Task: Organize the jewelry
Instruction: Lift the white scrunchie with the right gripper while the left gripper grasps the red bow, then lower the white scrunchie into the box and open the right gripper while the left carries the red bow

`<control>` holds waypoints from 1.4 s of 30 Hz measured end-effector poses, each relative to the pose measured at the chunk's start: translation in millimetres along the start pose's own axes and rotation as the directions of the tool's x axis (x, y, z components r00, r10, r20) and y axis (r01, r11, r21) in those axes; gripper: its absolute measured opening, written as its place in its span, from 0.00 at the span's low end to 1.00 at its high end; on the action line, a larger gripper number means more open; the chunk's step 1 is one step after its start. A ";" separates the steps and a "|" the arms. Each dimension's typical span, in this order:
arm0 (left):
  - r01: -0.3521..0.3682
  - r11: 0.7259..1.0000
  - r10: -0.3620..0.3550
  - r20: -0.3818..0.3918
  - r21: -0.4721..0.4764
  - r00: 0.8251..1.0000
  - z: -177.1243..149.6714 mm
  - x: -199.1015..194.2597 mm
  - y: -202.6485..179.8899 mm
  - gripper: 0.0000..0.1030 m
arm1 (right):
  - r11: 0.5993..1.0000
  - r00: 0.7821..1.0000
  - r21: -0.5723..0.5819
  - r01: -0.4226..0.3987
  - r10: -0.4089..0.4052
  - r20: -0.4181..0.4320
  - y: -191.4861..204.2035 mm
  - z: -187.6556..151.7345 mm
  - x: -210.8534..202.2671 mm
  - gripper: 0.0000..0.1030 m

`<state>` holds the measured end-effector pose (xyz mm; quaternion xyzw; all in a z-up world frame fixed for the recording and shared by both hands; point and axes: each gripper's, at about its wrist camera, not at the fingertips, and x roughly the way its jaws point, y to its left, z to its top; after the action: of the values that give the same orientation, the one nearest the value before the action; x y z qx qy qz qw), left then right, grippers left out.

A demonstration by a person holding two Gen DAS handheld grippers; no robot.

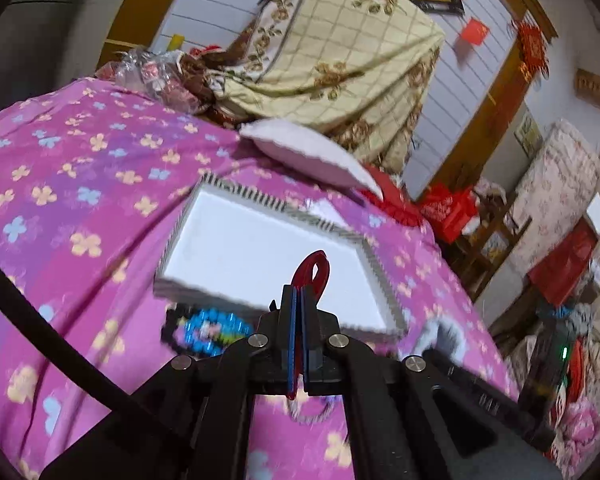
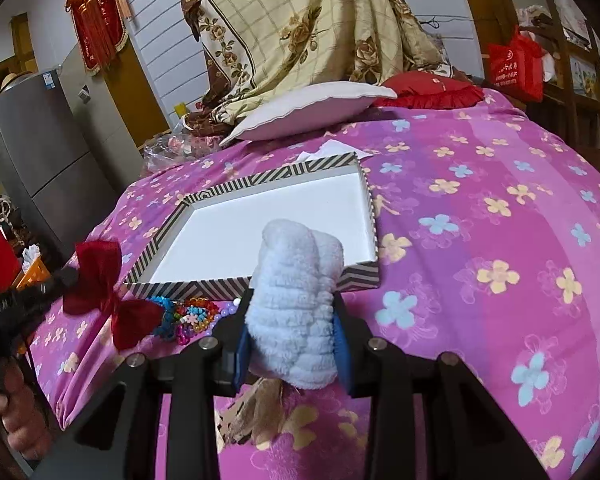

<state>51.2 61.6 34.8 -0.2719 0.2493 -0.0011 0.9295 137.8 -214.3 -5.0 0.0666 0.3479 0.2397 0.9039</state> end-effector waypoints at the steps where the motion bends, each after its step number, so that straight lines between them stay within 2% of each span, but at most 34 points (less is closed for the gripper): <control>1: 0.011 1.000 -0.011 0.008 -0.014 1.000 5.4 4.1 -1.2 0.00 | 1.000 1.000 -0.001 -0.002 0.002 0.003 0.6 0.8 0.4 0.35; 6: 0.029 0.998 -0.026 0.055 -0.054 0.998 23.3 30.0 -7.2 0.00 | 1.000 1.000 -0.015 -0.010 0.010 0.007 3.4 7.4 9.9 0.35; 11: 0.047 0.991 -0.037 0.085 -0.124 0.996 27.9 55.1 11.2 0.00 | 1.000 1.000 -0.030 -0.008 0.008 -0.001 7.2 16.2 26.5 0.35; 17: 0.020 0.987 0.001 0.130 -0.161 0.991 43.2 69.8 34.3 0.00 | 0.998 0.999 -0.063 0.012 -0.009 0.038 16.7 43.6 50.6 0.35; 21: -0.028 0.981 0.042 0.073 -0.193 0.996 44.6 88.2 52.1 0.00 | 0.997 0.997 -0.025 0.076 -0.076 0.006 6.0 61.1 80.6 0.35; 27: -0.107 0.964 0.108 -0.011 -0.244 0.994 34.0 103.6 72.2 0.00 | 0.993 0.986 0.027 0.112 -0.107 -0.129 -19.4 64.5 124.4 0.35; 29: -0.155 0.959 0.148 -0.050 -0.239 0.988 30.3 108.8 75.1 0.00 | 0.992 0.979 0.043 0.116 -0.107 -0.174 -24.8 59.6 133.4 0.35; 35: -0.284 0.926 0.261 -0.121 -0.250 0.958 21.3 114.3 88.9 0.00 | 0.991 0.979 -0.036 0.129 -0.133 -0.156 -21.2 52.0 135.9 0.37; 38: -0.317 0.918 0.294 -0.130 -0.237 0.947 19.2 114.3 91.2 0.00 | 0.992 0.982 -0.063 0.108 -0.116 -0.152 -18.0 50.0 134.2 0.44; 40: -0.307 0.924 0.283 -0.131 -0.228 0.950 18.3 114.3 88.8 0.00 | 0.993 0.982 -0.076 0.091 -0.102 -0.157 -15.4 50.0 134.5 0.51; 42: -0.298 0.932 0.278 -0.121 -0.209 0.953 19.8 113.1 83.6 0.06 | 0.996 0.985 -0.072 0.059 -0.070 -0.160 -13.7 50.2 133.5 0.61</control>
<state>148.3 127.3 -45.4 -0.3355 0.3261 0.1511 0.8708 262.1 -159.9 -51.0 0.0053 0.4141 0.2263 0.8816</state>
